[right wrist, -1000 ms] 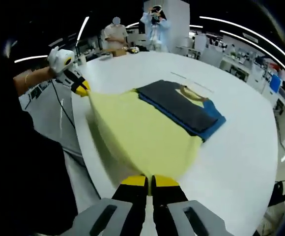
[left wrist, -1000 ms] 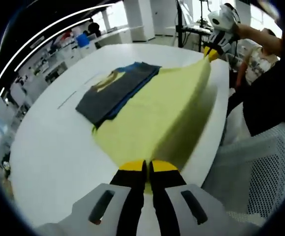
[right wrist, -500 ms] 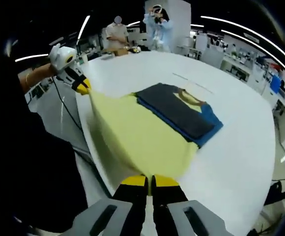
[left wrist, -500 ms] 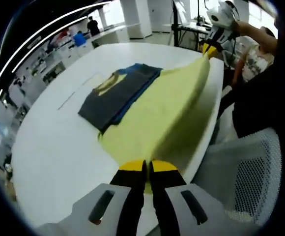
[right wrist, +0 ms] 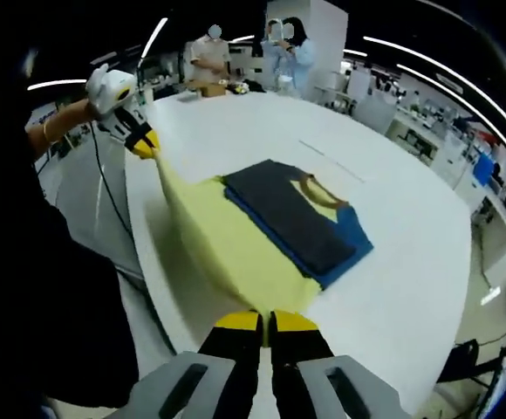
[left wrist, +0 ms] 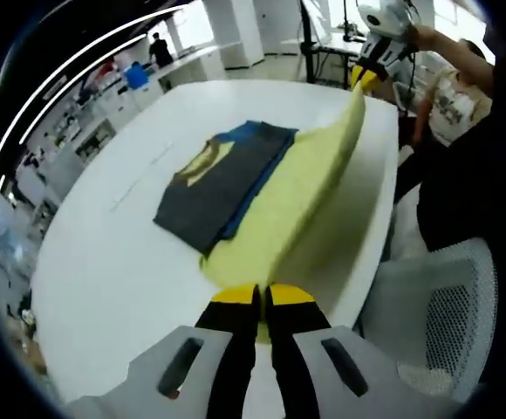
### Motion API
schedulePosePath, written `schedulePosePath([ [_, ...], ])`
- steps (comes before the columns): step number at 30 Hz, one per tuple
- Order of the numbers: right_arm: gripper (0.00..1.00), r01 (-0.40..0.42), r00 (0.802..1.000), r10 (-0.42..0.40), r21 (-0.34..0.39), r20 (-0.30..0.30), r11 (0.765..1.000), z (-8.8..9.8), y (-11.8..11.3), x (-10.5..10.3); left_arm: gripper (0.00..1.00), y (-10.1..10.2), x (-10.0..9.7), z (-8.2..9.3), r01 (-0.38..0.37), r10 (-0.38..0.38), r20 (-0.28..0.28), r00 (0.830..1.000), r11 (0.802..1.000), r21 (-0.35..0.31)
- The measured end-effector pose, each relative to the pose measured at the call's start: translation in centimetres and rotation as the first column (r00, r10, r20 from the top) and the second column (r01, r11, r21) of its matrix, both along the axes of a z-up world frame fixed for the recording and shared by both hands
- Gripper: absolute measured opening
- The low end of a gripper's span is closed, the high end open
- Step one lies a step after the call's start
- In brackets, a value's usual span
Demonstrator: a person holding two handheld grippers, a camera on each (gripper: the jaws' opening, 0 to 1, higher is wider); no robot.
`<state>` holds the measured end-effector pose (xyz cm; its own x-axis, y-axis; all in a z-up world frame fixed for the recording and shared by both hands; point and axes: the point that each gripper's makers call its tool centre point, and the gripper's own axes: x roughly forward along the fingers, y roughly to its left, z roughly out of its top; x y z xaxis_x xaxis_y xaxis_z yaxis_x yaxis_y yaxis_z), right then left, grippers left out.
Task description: Fold the garment on the visible template until the final outline fits inside the template.
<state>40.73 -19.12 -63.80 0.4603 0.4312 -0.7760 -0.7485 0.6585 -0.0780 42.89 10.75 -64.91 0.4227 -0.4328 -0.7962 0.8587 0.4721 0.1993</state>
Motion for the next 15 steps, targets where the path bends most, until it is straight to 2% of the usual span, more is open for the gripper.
schedulePosePath([
  [6, 0.00, 0.003, 0.998, 0.000, -0.057, 0.059, 0.998, 0.5, -0.4, 3.2, 0.01, -0.4, 3.8, 1.2, -0.032, 0.033, 0.077, 0.996, 0.999, -0.007],
  [10, 0.00, 0.038, 0.996, -0.033, -0.060, 0.089, 0.997, 0.8, -0.8, 5.5, 0.01, -0.9, 5.9, 1.8, -0.028, 0.028, 0.115, 0.993, 1.000, -0.004],
  [15, 0.00, 0.058, 0.990, -0.044, -0.099, 0.137, 0.993, 0.9, -1.4, 8.0, 0.01, -1.3, 8.3, 2.7, -0.061, 0.067, 0.145, 0.987, 0.997, -0.047],
])
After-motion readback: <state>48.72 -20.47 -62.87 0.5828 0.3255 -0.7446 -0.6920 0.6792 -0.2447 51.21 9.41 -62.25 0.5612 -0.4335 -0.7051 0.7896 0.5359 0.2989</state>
